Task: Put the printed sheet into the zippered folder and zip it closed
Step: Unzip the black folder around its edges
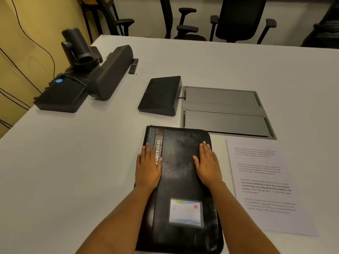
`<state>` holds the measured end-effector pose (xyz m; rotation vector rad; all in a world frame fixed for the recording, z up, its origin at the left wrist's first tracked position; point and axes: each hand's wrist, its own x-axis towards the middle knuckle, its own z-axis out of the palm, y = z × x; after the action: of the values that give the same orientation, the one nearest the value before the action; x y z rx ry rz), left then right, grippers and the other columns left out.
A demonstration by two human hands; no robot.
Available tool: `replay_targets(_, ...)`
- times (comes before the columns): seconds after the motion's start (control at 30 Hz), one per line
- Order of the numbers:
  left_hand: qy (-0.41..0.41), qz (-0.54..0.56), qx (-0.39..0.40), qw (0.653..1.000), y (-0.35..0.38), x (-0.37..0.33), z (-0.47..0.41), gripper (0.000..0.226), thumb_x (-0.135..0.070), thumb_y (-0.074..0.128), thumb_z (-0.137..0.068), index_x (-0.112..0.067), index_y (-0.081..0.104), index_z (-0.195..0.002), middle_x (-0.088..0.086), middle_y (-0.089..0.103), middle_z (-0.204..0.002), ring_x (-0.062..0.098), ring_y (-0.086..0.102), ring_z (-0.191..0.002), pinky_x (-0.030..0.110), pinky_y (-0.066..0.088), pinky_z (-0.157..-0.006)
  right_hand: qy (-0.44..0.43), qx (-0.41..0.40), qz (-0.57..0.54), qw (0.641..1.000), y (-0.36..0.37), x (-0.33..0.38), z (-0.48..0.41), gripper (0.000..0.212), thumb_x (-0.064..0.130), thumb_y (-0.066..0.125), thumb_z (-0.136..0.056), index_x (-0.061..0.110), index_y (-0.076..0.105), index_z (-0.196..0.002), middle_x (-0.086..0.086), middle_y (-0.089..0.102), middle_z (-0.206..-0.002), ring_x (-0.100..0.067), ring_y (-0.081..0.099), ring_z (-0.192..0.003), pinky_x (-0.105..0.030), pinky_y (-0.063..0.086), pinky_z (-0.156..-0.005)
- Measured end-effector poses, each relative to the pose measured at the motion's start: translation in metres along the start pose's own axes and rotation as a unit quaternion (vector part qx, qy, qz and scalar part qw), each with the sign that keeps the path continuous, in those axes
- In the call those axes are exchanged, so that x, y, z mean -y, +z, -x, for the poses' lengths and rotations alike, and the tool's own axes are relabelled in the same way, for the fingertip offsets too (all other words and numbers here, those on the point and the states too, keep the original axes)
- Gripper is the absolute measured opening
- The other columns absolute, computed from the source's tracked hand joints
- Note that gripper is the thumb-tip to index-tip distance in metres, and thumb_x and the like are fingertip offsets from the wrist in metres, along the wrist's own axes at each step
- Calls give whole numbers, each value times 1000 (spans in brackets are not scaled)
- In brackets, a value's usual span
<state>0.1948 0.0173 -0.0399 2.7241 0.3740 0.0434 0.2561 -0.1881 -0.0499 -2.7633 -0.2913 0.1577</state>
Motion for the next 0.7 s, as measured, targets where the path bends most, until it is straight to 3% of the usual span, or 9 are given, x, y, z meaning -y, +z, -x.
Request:
replay_targets(0.23, -26, 28, -15, 999, 6, -2, -59, 58, -43, 27, -98, -20, 11, -149, 3, 4, -160, 20, 4, -147, 38, 10, -120, -8, -20, 12, 1000, 1, 2, -63, 58, 43, 21, -99, 18, 3, -149, 0, 2, -159, -13, -3, -147, -31, -7, -116)
replay_targets(0.47, -39, 44, -27, 998, 2, -2, -95, 58, -41, 31, -98, -19, 14, -149, 6, 11, -159, 25, 19, -145, 40, 20, -119, -25, -82, -21, 996, -1, 5, -86, 52, 38, 31, -99, 16, 25, -146, -5, 30, -152, -20, 20, -144, -36, 8, -118)
replay_targets(0.57, -34, 43, -40, 998, 2, -2, -93, 58, -41, 31, -98, -19, 16, -149, 5, 16, -158, 26, 25, -142, 39, 24, -116, -28, -117, -56, 991, -3, 5, -86, 45, 35, 39, -97, 16, 38, -138, -6, 43, -142, -23, 36, -134, -38, 23, -115)
replay_targets(0.7, -32, 48, -35, 998, 7, 1, -79, 58, -45, 27, -98, -23, 11, -149, 1, 11, -159, 24, 22, -144, 37, 22, -116, -3, -157, -96, 983, -2, 6, -84, 28, 30, 46, -94, 15, 52, -116, -6, 56, -119, -20, 48, -112, -33, 38, -99)
